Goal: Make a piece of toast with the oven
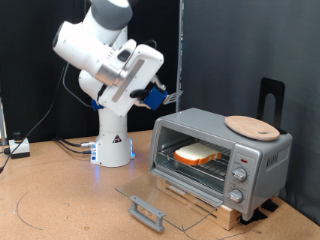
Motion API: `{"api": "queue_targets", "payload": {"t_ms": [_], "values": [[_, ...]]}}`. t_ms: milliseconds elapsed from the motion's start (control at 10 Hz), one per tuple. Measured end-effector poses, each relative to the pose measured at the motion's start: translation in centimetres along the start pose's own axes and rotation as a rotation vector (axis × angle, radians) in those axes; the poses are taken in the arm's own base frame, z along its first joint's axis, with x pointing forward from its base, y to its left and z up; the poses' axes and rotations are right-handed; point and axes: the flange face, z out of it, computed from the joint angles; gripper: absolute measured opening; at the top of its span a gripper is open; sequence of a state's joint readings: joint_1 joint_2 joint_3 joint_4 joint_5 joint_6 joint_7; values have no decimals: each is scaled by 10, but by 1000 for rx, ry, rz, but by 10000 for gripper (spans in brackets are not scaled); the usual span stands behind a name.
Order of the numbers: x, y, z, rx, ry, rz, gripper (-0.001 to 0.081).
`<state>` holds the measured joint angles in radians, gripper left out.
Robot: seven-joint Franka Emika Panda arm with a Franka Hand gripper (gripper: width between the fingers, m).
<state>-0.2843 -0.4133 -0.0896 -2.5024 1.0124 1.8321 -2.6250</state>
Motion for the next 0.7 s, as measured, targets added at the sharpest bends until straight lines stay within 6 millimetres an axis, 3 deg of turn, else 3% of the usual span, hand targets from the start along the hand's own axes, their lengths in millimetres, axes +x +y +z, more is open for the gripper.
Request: {"api": "queue_targets", "payload": {"t_ms": [100,300,500,700], "values": [[10,0,-3,12,-1,-23,423],[8,-3,1,18,0,46,423],[20,-8,24,52,-37,212,423],[44,-15,45,94,-90,304,423]]}}
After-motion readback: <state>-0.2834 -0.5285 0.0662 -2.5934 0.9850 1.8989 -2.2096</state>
